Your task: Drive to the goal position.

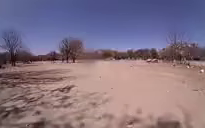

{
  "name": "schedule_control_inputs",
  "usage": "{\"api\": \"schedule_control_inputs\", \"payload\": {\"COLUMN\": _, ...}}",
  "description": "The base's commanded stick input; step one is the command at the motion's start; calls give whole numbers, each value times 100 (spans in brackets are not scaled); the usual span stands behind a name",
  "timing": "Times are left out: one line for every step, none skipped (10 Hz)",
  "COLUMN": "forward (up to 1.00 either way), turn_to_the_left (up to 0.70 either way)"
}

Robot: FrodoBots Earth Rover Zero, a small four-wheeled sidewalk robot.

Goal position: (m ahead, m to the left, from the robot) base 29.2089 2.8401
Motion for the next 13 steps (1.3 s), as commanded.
{"api": "schedule_control_inputs", "payload": {"forward": 100, "turn_to_the_left": 0}}
{"api": "schedule_control_inputs", "payload": {"forward": 100, "turn_to_the_left": 0}}
{"api": "schedule_control_inputs", "payload": {"forward": 100, "turn_to_the_left": 0}}
{"api": "schedule_control_inputs", "payload": {"forward": 100, "turn_to_the_left": 0}}
{"api": "schedule_control_inputs", "payload": {"forward": 100, "turn_to_the_left": 0}}
{"api": "schedule_control_inputs", "payload": {"forward": 100, "turn_to_the_left": 0}}
{"api": "schedule_control_inputs", "payload": {"forward": 100, "turn_to_the_left": 0}}
{"api": "schedule_control_inputs", "payload": {"forward": 100, "turn_to_the_left": 0}}
{"api": "schedule_control_inputs", "payload": {"forward": 100, "turn_to_the_left": 0}}
{"api": "schedule_control_inputs", "payload": {"forward": 100, "turn_to_the_left": 0}}
{"api": "schedule_control_inputs", "payload": {"forward": 100, "turn_to_the_left": 0}}
{"api": "schedule_control_inputs", "payload": {"forward": 100, "turn_to_the_left": 0}}
{"api": "schedule_control_inputs", "payload": {"forward": 100, "turn_to_the_left": 0}}
